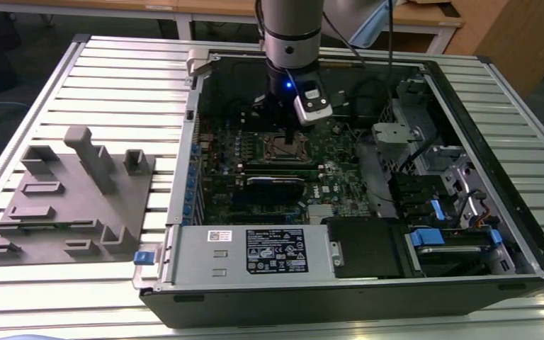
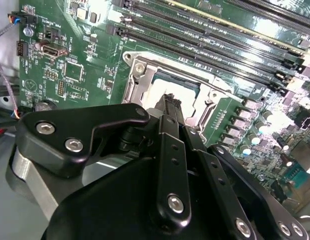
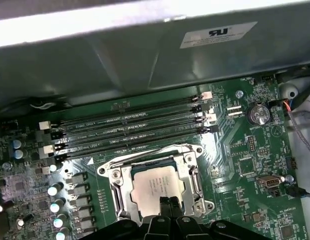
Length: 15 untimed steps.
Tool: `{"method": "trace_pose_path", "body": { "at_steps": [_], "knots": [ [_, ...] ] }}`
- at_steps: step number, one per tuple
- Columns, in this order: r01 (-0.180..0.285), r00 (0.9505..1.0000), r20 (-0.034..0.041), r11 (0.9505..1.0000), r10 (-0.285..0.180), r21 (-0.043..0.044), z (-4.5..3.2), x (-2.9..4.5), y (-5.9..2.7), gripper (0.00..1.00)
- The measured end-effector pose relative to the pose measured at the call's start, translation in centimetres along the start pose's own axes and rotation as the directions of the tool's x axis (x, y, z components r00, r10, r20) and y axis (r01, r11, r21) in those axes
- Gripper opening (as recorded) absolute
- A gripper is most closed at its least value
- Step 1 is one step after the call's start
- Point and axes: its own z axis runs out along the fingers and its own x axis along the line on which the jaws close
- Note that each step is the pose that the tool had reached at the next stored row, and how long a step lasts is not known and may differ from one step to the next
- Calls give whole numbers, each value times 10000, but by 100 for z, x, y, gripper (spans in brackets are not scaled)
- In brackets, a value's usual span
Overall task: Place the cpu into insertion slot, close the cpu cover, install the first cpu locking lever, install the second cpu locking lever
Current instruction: 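Install the first cpu locking lever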
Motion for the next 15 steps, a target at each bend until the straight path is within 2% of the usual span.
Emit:
{"method": "trace_pose_path", "body": {
  "at_steps": [9,11,12,15],
  "knots": [
    [2,10000,-18,10000,-2,13,17,1,0,11],
    [1,9999,-137,10000,0,35,18,1,0,11],
    [2,9999,-171,10000,-1,44,17,1,0,11],
    [1,9998,-194,10000,0,50,17,1,0,11]
  ]
}}
